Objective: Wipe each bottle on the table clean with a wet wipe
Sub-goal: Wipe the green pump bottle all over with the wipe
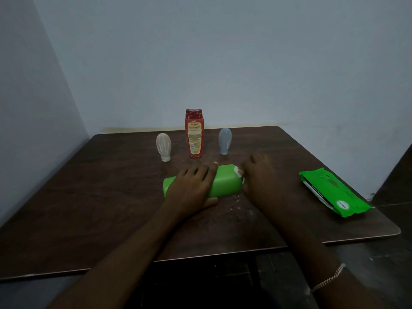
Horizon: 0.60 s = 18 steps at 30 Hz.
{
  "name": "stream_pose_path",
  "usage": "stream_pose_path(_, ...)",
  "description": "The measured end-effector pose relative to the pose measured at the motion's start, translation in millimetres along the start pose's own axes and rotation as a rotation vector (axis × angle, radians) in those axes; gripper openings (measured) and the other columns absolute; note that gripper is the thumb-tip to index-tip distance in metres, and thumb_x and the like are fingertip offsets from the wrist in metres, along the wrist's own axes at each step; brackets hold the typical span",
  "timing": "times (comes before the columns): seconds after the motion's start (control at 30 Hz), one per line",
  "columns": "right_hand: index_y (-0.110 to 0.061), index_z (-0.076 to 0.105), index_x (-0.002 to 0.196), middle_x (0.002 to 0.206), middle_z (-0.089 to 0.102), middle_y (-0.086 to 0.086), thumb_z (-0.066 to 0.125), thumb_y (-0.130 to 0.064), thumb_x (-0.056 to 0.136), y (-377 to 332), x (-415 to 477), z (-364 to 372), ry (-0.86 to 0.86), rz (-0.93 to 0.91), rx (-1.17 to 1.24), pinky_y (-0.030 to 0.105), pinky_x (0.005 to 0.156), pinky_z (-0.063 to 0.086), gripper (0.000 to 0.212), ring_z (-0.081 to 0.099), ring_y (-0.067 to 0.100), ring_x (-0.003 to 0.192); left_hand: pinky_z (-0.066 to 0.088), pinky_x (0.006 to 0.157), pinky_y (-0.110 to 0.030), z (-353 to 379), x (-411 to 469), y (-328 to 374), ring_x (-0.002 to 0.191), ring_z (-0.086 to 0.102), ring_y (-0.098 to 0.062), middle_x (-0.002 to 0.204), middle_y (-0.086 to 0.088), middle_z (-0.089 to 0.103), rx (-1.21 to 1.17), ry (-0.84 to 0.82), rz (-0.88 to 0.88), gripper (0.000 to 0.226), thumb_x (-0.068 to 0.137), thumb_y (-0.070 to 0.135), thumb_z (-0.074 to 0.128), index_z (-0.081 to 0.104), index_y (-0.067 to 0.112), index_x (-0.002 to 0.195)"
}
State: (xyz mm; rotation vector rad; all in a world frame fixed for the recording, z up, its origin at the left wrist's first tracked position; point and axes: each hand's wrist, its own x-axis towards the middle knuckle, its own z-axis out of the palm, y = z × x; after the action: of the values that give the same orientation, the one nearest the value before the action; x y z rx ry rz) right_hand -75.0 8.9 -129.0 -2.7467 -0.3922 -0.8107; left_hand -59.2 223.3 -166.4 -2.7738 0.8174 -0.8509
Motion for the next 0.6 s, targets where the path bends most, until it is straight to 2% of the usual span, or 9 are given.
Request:
stream_pose_path(0.1, -0.011, 0.064, 0.088, 0.092, 0.053, 0.006, 0.069, -0.022, 0.071, -11, 21, -18, -0.121, 0.008, -0.205, 0.032, 0.071, 0.035, 0.021, 0.042, 0.023, 0.085, 0.051, 0.092, -0.045, -1, -1, 1, 0.114, 0.056, -0.030, 0.134, -0.013, 0.056, 0.015, 0.021, 0.009, 0.104, 0.073, 0.066, 0.070, 0.033, 0.009, 0.152)
stream_pose_path(0.2, -0.009, 0.065, 0.086, 0.089, 0.056, 0.009, 0.075, -0.022, 0.065, -14, 17, -18, -0.095, -0.033, -0.250, 0.031, 0.069, 0.027, 0.026, 0.048, 0.027, 0.084, 0.051, 0.092, -0.044, -2, -2, 1, 0.113, 0.057, -0.029, 0.134, -0.012, 0.057, 0.010, 0.027, -0.006, 0.105, 0.072, 0.066, 0.072, 0.035, 0.009, 0.151)
stream_pose_path(0.27, -0.008, 0.067, 0.079, 0.084, 0.058, 0.013, 0.082, -0.013, 0.055, -10, -2, -10, -0.020, -0.040, -0.145, 0.031, 0.067, 0.027, 0.029, 0.053, 0.031, 0.078, 0.050, 0.091, -0.043, -2, -3, 1, 0.112, 0.057, -0.029, 0.133, -0.011, 0.057, 0.017, 0.017, -0.008, 0.104, 0.072, 0.067, 0.070, 0.034, 0.010, 0.152)
stream_pose_path(0.3, -0.007, 0.068, 0.078, 0.083, 0.058, 0.013, 0.083, -0.008, 0.056, -7, -12, -5, 0.035, -0.051, -0.068, 0.030, 0.067, 0.028, 0.028, 0.054, 0.031, 0.076, 0.050, 0.091, -0.043, -1, -3, 0, 0.111, 0.057, -0.028, 0.132, -0.011, 0.057, 0.019, 0.015, -0.016, 0.104, 0.072, 0.067, 0.069, 0.035, 0.011, 0.151)
stream_pose_path(0.4, -0.010, 0.068, 0.085, 0.086, 0.054, 0.007, 0.070, -0.009, 0.083, -4, -38, 2, 0.125, -0.067, 0.068, 0.026, 0.068, 0.030, 0.003, 0.051, 0.024, 0.079, 0.050, 0.089, -0.041, -1, -2, 0, 0.109, 0.057, -0.027, 0.131, -0.009, 0.058, 0.000, 0.016, -0.038, 0.103, 0.071, 0.068, 0.068, 0.035, 0.012, 0.151)
stream_pose_path(0.47, -0.011, 0.068, 0.090, 0.088, 0.054, 0.004, 0.062, -0.013, 0.091, -4, -46, 5, 0.149, -0.047, 0.085, 0.027, 0.065, 0.034, 0.006, 0.049, 0.020, 0.080, 0.050, 0.090, -0.041, -1, -2, 1, 0.110, 0.057, -0.027, 0.132, -0.009, 0.057, -0.003, 0.016, -0.034, 0.102, 0.072, 0.068, 0.068, 0.035, 0.012, 0.151)
stream_pose_path(0.6, -0.010, 0.067, 0.095, 0.093, 0.055, 0.008, 0.069, -0.004, 0.076, -5, -40, 8, 0.171, -0.022, 0.051, 0.031, 0.067, 0.038, 0.020, 0.049, 0.025, 0.084, 0.050, 0.091, -0.043, -2, -3, 3, 0.112, 0.056, -0.028, 0.132, -0.011, 0.057, -0.004, 0.028, -0.028, 0.103, 0.072, 0.066, 0.070, 0.034, 0.011, 0.152)
